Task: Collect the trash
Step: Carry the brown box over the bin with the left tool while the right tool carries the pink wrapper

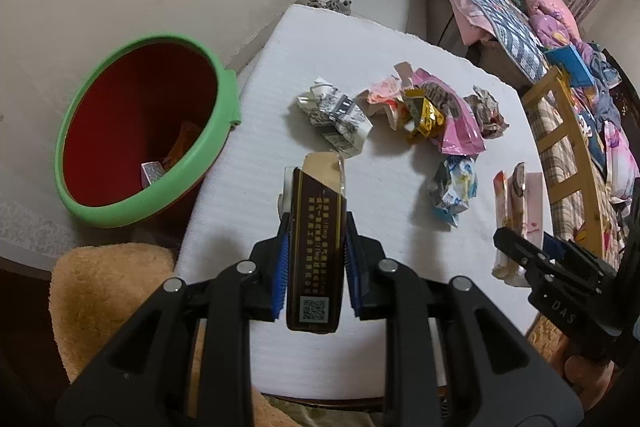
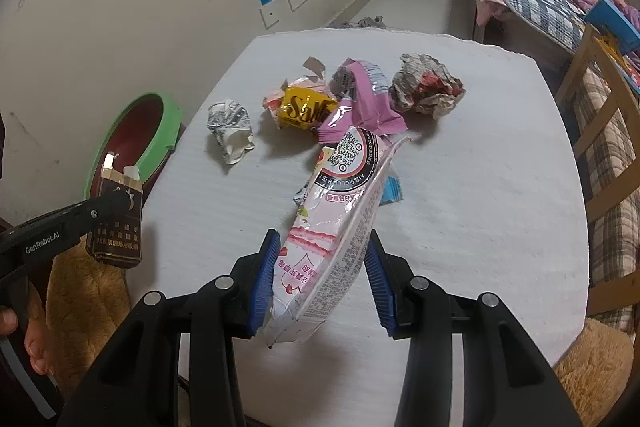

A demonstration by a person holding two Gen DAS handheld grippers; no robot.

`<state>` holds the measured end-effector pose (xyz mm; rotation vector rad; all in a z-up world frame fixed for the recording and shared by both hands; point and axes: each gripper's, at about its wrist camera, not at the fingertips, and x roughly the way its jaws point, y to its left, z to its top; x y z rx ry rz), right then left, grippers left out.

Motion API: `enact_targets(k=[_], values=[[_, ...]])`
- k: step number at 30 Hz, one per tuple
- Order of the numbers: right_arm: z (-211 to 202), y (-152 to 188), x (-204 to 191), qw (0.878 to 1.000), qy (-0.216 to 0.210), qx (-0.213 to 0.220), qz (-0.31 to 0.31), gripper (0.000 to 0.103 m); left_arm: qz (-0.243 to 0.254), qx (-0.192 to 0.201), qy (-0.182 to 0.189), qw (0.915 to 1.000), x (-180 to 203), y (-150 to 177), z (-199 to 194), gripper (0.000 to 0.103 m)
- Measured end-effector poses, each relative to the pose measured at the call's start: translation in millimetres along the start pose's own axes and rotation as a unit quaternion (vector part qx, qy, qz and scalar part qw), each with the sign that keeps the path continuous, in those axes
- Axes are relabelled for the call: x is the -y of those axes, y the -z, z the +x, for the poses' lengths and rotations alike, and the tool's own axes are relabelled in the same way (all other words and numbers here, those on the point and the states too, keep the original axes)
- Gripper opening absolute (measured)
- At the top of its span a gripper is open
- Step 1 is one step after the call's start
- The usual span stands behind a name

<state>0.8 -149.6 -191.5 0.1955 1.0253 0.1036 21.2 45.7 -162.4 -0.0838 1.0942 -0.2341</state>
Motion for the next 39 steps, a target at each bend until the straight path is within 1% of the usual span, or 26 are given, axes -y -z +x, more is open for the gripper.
enact_targets(k=[8, 13, 16, 24, 30, 35, 39], values=[[-0.5, -2.0, -14.9, 1.000, -0.006, 0.000, -0.023, 0.042, -0.010, 0.007, -0.005, 0.9999, -10.0, 1.9, -5.8, 0.023], [-2.3, -5.4, -25.1, 0.999, -0.010, 0.004, -0.039, 0.042, -0.019, 0.020, -0.010, 0.9996, -18.0, -0.7, -13.8, 0.023], [-1.2, -8.4, -31.8, 0.999, -0.016, 0.001, -0.044, 0.042, -0.025, 0.026, -0.013, 0.9993, -24.1, -2.5, -17.4, 0.023], [0.4, -13.0, -56.7, 0.996, -0.018, 0.003, -0.083, 0.042, -0.044, 0.033, -0.021, 0.9982, -42.9, -2.7, -21.3, 0.023], [6.7, -17.3, -68.9, 0.996, -0.031, -0.007, -0.089, 0.042, -0.062, 0.037, -0.027, 0.9970, -59.8, 1.1, -25.6, 0.023], [6.0, -21.6, -85.9, 0.993, -0.023, 0.006, -0.119, 0.042, -0.076, 0.040, -0.033, 0.9958, -73.6, 1.6, -27.4, 0.023], [7.4, -25.2, -97.4, 0.991, -0.030, 0.008, -0.130, 0.042, -0.087, 0.042, -0.038, 0.9946, -84.0, 2.0, -28.9, 0.023]])
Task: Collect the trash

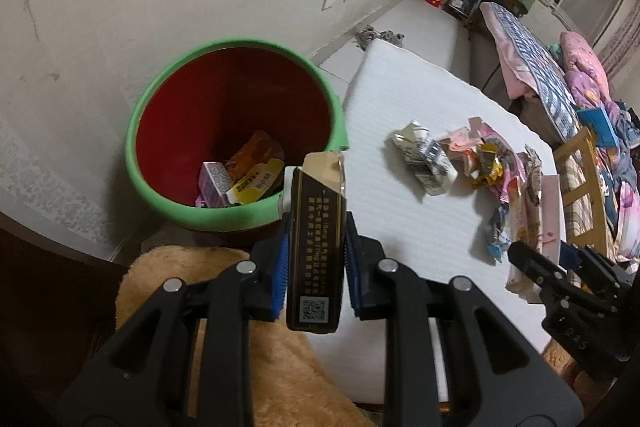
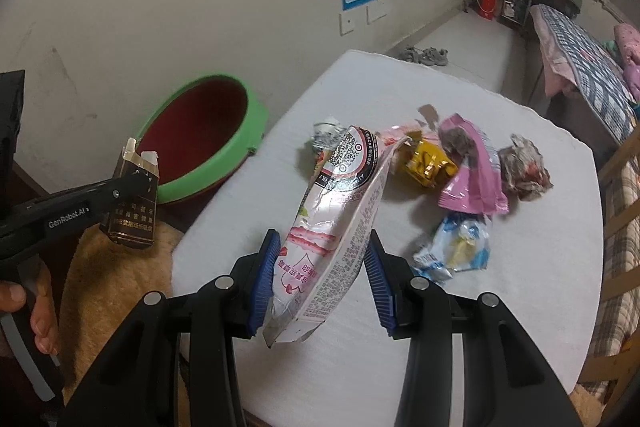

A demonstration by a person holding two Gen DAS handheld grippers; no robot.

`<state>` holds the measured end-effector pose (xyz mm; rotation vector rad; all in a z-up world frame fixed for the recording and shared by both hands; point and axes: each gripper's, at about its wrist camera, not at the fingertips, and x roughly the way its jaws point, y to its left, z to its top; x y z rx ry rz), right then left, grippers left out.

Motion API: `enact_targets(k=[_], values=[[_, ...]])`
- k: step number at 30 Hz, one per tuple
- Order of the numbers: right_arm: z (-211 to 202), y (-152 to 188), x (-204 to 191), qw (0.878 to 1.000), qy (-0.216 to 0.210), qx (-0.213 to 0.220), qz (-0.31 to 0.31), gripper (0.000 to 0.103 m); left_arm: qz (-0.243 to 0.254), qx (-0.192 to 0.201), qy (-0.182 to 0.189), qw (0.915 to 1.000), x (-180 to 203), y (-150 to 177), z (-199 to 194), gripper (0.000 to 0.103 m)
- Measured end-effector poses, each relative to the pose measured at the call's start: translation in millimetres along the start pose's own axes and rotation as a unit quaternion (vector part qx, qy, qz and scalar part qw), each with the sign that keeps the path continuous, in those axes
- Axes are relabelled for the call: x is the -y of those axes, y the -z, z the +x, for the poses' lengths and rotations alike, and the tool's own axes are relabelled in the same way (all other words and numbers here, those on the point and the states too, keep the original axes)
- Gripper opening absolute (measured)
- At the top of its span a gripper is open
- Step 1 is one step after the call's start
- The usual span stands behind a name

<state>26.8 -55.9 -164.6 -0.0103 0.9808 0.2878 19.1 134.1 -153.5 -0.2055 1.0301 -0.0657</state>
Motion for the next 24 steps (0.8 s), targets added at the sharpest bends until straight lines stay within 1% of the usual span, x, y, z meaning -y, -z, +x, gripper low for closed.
enact_targets(k=[5, 8, 12, 15, 24], values=[[3.8, -7.2, -6.7, 1.000, -0.009, -0.001, -0.003, 0.042, -0.005, 0.006, -0.007, 0.9999, -12.0, -3.0, -1.0, 0.023], [8.6, -18.8, -13.7, 1.000, -0.017, 0.005, -0.004, 0.042, -0.011, 0.011, -0.015, 0.9998, -19.0, -11.2, 1.4, 0.023], [10.4, -38.5, -25.8, 0.999, -0.037, 0.019, -0.006, 0.042, -0.020, 0.028, -0.025, 0.9991, -31.3, -22.0, -3.3, 0.023], [12.0, -47.6, -35.8, 0.999, -0.046, 0.024, -0.014, 0.042, -0.028, 0.031, -0.030, 0.9987, -39.6, -27.5, -1.7, 0.023], [24.4, -64.1, -48.9, 0.997, -0.068, 0.015, -0.025, 0.042, -0.033, 0.034, -0.051, 0.9976, -58.8, -38.7, 3.7, 0.023]])
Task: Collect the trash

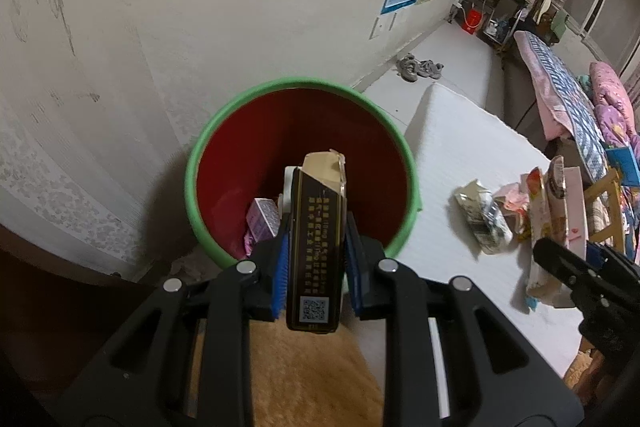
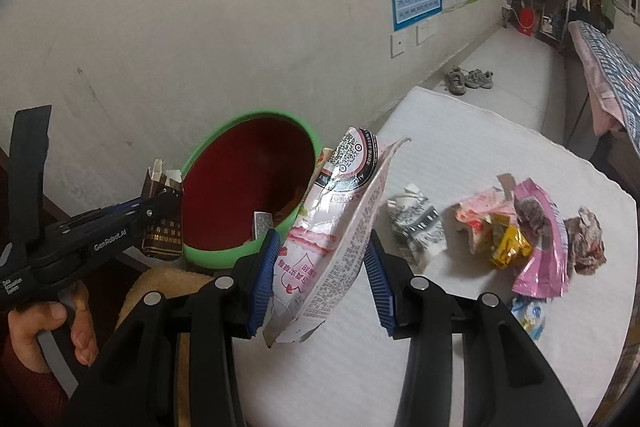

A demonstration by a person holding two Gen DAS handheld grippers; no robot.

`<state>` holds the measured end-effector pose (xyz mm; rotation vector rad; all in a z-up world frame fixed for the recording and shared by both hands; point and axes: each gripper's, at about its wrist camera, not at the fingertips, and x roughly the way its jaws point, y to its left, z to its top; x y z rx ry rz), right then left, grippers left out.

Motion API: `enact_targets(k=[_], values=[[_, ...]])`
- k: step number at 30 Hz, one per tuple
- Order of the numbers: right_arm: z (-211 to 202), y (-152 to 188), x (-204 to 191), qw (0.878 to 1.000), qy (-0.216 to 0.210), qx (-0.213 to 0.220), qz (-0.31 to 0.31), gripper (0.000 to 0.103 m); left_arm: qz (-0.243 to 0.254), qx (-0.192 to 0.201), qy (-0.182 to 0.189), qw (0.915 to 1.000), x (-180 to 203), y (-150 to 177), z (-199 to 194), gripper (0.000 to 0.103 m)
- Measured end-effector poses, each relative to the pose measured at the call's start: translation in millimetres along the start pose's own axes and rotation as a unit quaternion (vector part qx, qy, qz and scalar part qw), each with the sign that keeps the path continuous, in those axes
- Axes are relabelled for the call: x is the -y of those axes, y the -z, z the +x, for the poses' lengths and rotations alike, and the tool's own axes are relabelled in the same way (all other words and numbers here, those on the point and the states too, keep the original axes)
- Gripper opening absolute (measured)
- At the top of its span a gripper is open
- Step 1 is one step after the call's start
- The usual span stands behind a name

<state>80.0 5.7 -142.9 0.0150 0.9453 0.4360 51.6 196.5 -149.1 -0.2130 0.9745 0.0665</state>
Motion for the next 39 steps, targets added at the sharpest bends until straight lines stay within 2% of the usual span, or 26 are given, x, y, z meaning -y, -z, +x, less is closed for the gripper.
enact_targets(k=[14, 20, 23, 24, 26, 29, 31, 33, 36, 39], values=[[35.7, -33.6, -24.7, 0.997, -0.064, -0.028, -0.027, 0.042, -0.018, -0.014, -0.018, 0.9996, -20.2, -19.1, 27.0, 0.023], [46.8, -45.6, -40.7, 0.996, -0.061, -0.020, -0.059, 0.038, -0.035, -0.018, -0.015, 0.9991, -25.8, -27.7, 36.6, 0.023], [49.3, -48.5, -33.5, 0.997, -0.063, -0.021, -0.046, 0.038, -0.036, -0.021, -0.012, 0.9991, -25.7, -31.7, 39.6, 0.023], [47.7, -47.6, -29.1, 0.997, -0.063, -0.020, -0.038, 0.040, -0.032, -0.020, -0.011, 0.9992, -24.1, -32.1, 39.4, 0.023], [53.6, -42.4, -15.7, 0.997, -0.061, -0.033, -0.026, 0.052, -0.025, -0.022, -0.010, 0.9994, -20.9, -30.9, 39.6, 0.023], [65.5, -30.2, -1.2, 0.996, -0.047, -0.069, -0.030, 0.054, -0.022, -0.027, -0.006, 0.9994, -18.9, -29.4, 43.5, 0.023], [73.0, -18.9, 3.7, 0.994, -0.045, -0.096, -0.041, 0.065, -0.025, -0.031, -0.002, 0.9992, -18.8, -27.2, 44.2, 0.023], [76.7, -5.7, 5.2, 0.991, -0.042, -0.116, -0.060, 0.069, -0.026, -0.032, 0.001, 0.9992, -19.4, -25.2, 44.0, 0.023], [88.8, 9.2, 3.1, 0.983, -0.019, -0.150, -0.100, 0.071, -0.024, -0.036, 0.000, 0.9991, -18.6, -23.5, 46.2, 0.023], [97.1, 18.0, -1.0, 0.979, -0.010, -0.158, -0.127, 0.071, -0.026, -0.040, 0.002, 0.9988, -17.1, -21.9, 47.6, 0.023]])
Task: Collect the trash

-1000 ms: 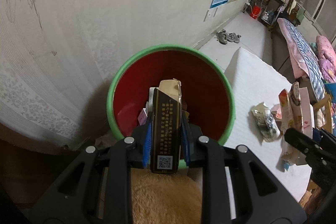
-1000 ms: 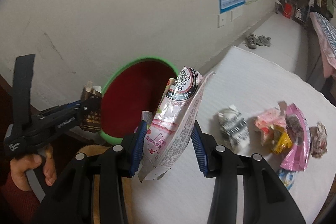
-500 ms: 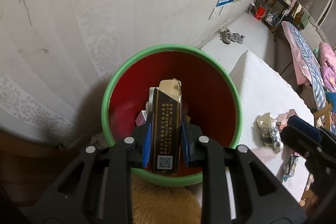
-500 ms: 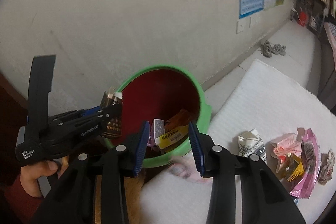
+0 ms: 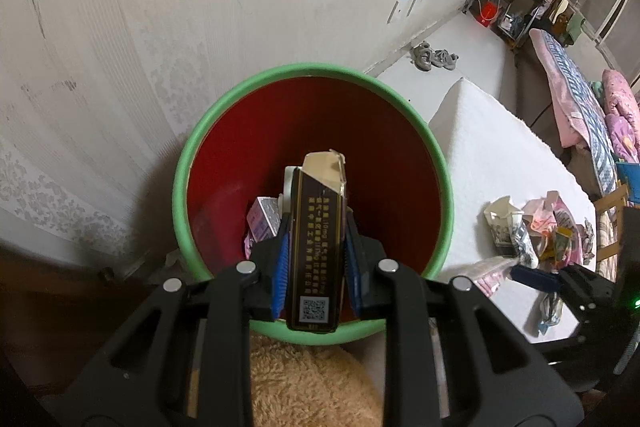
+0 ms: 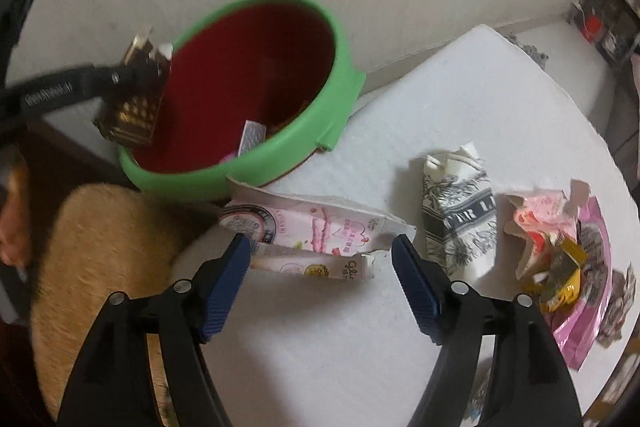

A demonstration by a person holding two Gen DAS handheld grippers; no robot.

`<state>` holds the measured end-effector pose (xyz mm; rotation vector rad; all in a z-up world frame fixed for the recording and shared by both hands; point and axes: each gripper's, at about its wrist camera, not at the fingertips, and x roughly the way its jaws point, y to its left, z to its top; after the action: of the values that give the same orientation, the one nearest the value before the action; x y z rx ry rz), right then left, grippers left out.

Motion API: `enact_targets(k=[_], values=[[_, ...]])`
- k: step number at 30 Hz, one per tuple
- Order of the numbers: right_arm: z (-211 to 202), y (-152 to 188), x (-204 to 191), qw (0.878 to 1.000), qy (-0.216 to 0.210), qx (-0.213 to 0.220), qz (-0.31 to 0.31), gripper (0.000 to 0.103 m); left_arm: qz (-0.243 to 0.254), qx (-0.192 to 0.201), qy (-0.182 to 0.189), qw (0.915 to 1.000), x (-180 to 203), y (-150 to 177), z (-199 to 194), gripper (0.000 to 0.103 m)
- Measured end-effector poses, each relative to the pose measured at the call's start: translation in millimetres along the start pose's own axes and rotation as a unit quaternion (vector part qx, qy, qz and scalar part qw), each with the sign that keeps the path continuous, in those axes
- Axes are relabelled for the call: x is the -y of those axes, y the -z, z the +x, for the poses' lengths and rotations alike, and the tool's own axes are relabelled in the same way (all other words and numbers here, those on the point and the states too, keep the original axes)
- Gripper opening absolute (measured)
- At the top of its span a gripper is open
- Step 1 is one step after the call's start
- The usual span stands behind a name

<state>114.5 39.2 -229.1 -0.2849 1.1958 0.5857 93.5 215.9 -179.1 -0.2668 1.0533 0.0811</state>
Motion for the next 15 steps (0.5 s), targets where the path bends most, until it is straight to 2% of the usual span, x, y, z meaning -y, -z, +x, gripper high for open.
enact_targets(k=[5, 6, 7, 9, 11, 13, 15], values=[[7.9, 3.7, -4.1, 1.000, -0.003, -0.001, -0.003, 0.070, 0.003, -0.005, 0.001, 1.0000, 1.3, 3.6, -1.0, 0.023], [8.1, 3.7, 0.0, 1.000, -0.014, -0.005, 0.006, 0.066, 0.003, -0.005, 0.002, 1.0000, 1.1, 4.3, -1.2, 0.023], [9.4, 5.3, 4.1, 0.999, -0.033, -0.013, 0.022, 0.065, 0.003, -0.006, 0.002, 1.0000, 1.7, 4.6, -1.3, 0.023], [9.5, 3.8, 9.5, 0.998, -0.042, -0.016, 0.038, 0.066, 0.004, -0.008, 0.003, 1.0000, 2.0, 5.4, -1.4, 0.023], [6.5, 1.4, 10.9, 0.999, -0.034, -0.009, 0.040, 0.070, 0.004, -0.007, 0.004, 1.0000, 2.7, 6.5, -2.1, 0.023], [6.1, 0.2, 9.4, 0.999, -0.032, -0.008, 0.043, 0.083, 0.003, -0.008, 0.004, 1.0000, 2.4, 7.3, -2.4, 0.023], [9.7, -0.4, 8.4, 0.997, -0.047, -0.012, 0.059, 0.087, 0.002, -0.009, 0.005, 0.9999, 2.3, 7.7, -2.0, 0.023]])
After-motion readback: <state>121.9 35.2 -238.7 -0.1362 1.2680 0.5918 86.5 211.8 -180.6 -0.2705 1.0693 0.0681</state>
